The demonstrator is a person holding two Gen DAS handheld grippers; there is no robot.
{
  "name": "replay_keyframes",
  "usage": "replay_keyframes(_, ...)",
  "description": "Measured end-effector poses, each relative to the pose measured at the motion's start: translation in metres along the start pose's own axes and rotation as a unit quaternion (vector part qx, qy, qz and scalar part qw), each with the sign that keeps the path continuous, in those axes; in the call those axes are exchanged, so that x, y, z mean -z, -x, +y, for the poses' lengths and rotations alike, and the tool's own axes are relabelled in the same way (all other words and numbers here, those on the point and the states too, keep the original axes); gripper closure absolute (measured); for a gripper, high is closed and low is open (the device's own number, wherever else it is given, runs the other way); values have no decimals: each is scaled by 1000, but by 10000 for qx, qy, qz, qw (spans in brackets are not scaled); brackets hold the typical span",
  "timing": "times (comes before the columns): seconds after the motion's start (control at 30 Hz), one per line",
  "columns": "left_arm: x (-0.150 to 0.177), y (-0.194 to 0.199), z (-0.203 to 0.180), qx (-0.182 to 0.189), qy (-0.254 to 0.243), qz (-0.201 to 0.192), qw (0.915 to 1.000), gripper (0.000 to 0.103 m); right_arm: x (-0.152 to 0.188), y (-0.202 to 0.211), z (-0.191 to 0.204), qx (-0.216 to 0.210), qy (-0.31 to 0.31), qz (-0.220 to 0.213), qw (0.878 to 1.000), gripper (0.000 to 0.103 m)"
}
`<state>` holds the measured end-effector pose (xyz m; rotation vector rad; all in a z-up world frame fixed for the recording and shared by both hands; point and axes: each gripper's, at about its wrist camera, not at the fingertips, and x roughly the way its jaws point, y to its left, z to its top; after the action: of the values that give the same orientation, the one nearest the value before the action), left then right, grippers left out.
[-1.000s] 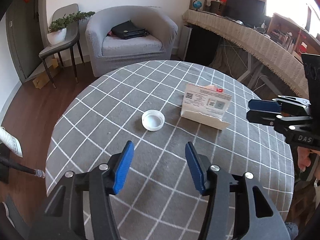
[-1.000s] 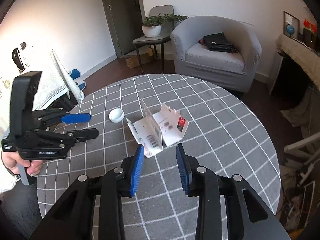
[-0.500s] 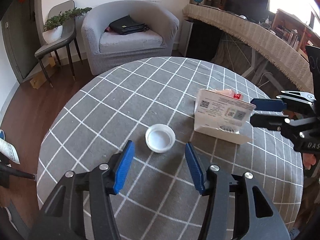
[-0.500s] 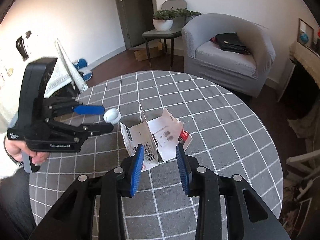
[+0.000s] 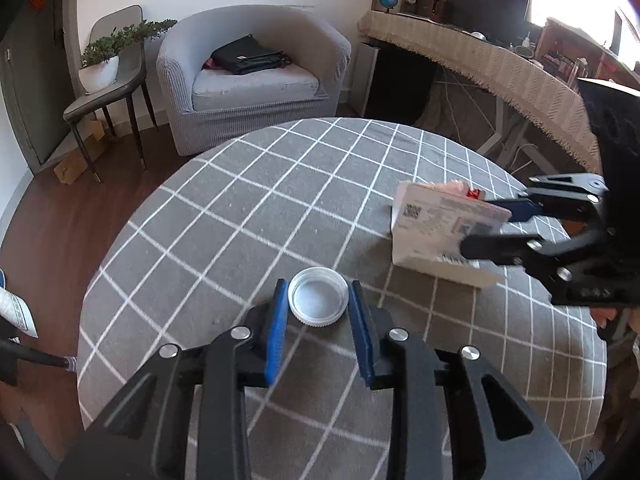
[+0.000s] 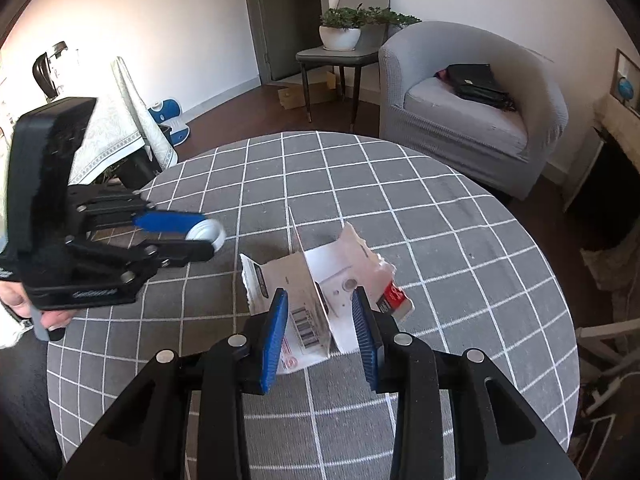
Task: Collect trash
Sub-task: 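Grasp the white cardboard box with the right tool while the left tool grasps the small white lid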
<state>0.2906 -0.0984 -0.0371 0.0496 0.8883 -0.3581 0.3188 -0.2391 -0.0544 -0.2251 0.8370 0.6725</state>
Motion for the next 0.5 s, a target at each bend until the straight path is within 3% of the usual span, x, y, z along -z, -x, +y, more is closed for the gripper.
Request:
replay_keyframes(0.1,12,10,1,62,19,-6,10000,71,-3,-6,3,-3,-6,37,10000,70)
replay_keyframes(0.37,37,41,8,72,197,-7,9998,71,-8,-18,15,17,5,110,9999,83)
replay_keyframes(0.5,47,58,15,76,280,-21,9996,71,-11,-23,24,56,99,193,9997,98)
